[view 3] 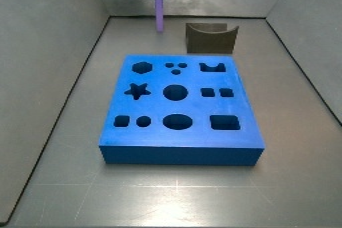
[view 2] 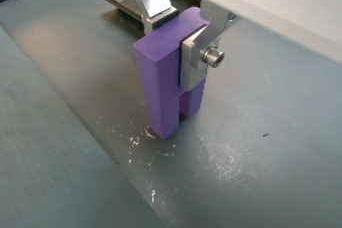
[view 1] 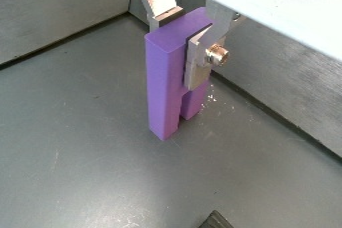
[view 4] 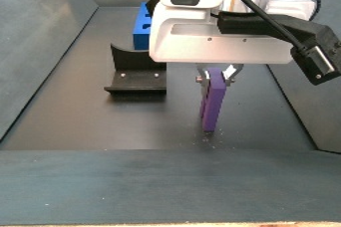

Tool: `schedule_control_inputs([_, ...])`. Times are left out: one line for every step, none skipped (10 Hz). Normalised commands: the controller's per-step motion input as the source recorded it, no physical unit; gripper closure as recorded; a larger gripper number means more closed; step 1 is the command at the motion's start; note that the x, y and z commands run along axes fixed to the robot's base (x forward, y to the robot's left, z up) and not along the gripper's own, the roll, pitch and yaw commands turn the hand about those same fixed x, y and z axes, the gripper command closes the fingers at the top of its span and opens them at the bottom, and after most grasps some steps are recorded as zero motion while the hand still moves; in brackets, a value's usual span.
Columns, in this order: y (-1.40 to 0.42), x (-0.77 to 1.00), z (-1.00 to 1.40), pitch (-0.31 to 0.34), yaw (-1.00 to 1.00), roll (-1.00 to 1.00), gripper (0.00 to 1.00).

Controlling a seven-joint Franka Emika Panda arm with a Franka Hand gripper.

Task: Pick up the double-square object. Rotate the double-square object. Move to above the board. Insert the double-square object.
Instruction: Pick up the double-square object, then rotate the double-square object.

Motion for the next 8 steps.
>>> schedule_control_inputs([0.0, 0.0, 0.0, 0.0, 0.0, 0.0, 1.0])
schedule_control_inputs([0.0, 0.0, 0.0, 0.0, 0.0, 0.0, 1.0])
schedule_control_inputs([0.0, 0.0, 0.0, 0.0, 0.0, 0.0, 1.0])
schedule_control_inputs([0.0, 0.0, 0.0, 0.0, 0.0, 0.0, 1.0])
schedule_control_inputs([0.0, 0.0, 0.0, 0.0, 0.0, 0.0, 1.0])
schedule_control_inputs([0.0, 0.0, 0.0, 0.0, 0.0, 0.0, 1.0])
schedule_control_inputs([0.0, 0.0, 0.0, 0.0, 0.0, 0.0, 1.0])
schedule_control_inputs([-0.82, -0.29, 1.0, 0.0, 0.0, 0.0, 1.0])
